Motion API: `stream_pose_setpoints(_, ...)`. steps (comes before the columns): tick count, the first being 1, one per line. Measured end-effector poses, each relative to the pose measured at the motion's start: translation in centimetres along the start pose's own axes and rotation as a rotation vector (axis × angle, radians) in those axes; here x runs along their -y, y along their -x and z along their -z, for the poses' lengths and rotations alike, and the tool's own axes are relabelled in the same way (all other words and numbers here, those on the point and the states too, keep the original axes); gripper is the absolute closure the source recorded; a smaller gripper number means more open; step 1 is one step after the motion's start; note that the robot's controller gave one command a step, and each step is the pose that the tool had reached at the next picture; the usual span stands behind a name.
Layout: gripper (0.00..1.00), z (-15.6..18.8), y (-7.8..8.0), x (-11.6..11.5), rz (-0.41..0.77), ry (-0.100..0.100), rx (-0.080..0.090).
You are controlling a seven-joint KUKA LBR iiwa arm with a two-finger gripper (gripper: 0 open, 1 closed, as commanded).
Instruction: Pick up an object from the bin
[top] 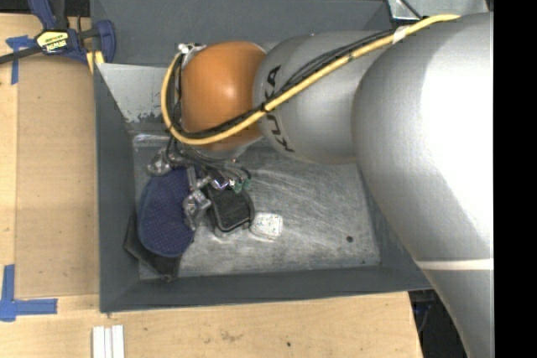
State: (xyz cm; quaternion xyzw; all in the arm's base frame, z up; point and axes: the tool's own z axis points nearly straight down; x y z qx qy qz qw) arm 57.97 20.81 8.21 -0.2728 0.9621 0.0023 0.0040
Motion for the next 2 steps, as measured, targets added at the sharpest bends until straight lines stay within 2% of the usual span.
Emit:
stream_pose_setpoints(1,1.0,0.1,0.0,0.0,-0.001,0.001,-0.002)
stream_pose_setpoints(2,1.0,9.9,0.4,0.1,-0.003,-0.005,0.003)
